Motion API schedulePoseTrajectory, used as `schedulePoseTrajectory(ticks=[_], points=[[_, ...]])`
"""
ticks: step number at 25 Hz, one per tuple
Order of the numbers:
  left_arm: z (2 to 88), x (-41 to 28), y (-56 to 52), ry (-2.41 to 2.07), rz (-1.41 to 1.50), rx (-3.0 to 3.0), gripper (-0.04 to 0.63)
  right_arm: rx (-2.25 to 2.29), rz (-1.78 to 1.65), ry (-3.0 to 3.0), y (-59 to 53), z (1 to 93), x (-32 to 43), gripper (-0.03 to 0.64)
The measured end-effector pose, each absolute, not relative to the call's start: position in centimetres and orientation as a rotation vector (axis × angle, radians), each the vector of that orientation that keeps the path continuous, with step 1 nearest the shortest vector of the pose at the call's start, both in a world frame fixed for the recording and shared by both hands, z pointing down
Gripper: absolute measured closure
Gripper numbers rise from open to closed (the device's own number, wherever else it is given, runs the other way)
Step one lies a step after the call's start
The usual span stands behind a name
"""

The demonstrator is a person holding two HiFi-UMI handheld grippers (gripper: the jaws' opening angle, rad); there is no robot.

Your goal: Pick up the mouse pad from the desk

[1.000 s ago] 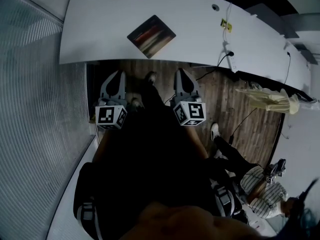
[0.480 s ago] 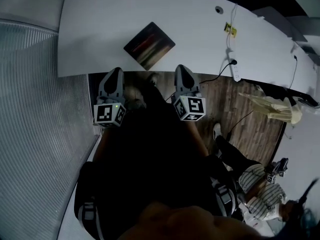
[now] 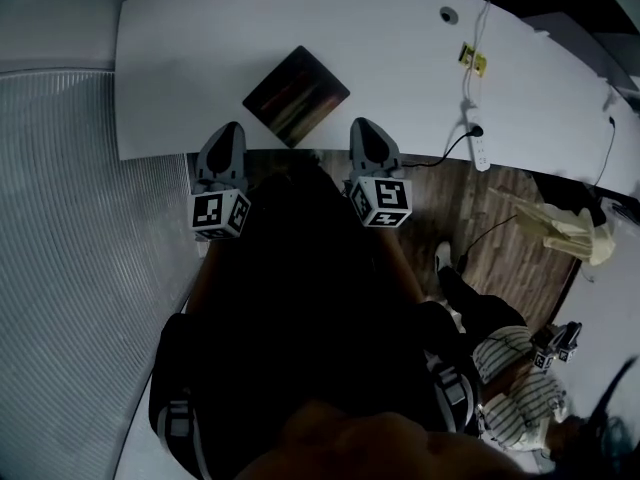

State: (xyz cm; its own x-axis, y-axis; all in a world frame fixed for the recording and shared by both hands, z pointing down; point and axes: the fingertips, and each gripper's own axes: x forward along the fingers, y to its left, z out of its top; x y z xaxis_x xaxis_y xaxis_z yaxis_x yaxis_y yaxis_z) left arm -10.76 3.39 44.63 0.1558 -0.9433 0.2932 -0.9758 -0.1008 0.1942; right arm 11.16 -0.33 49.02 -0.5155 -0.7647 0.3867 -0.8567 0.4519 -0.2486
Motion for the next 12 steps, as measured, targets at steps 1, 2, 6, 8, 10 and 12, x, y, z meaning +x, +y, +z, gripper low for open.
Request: schedulePoseTrajectory(ticks=[1, 2, 6, 8, 10, 12], points=[[45.5, -10.9, 3.2, -1.839, 0.149, 2.079, 0.583, 1.404, 0.624, -2.477, -0.7, 49.4, 11.3, 0.617], [46.2, -11.1, 3.0, -1.837, 0.162, 2.057, 0.583, 1.398, 0.631, -2.469, -1.0, 49.8, 11.4, 0.615], [47.8, -11.1, 2.0, -1.836, 0.218, 2.017, 0.583, 1.364, 0.659, -2.436, -1.8, 51.5, 11.7, 0.607], [48.4, -11.1, 1.7, -1.838, 0.252, 2.019, 0.583, 1.355, 0.656, -2.428, -2.3, 52.2, 11.6, 0.600], [49.5, -11.2, 1.3, -1.819, 0.288, 2.006, 0.583, 1.345, 0.653, -2.410, -2.7, 53.0, 11.5, 0.590], [51.0, -11.3, 1.0, -1.787, 0.321, 1.982, 0.583, 1.337, 0.657, -2.380, -3.2, 54.1, 11.4, 0.572]])
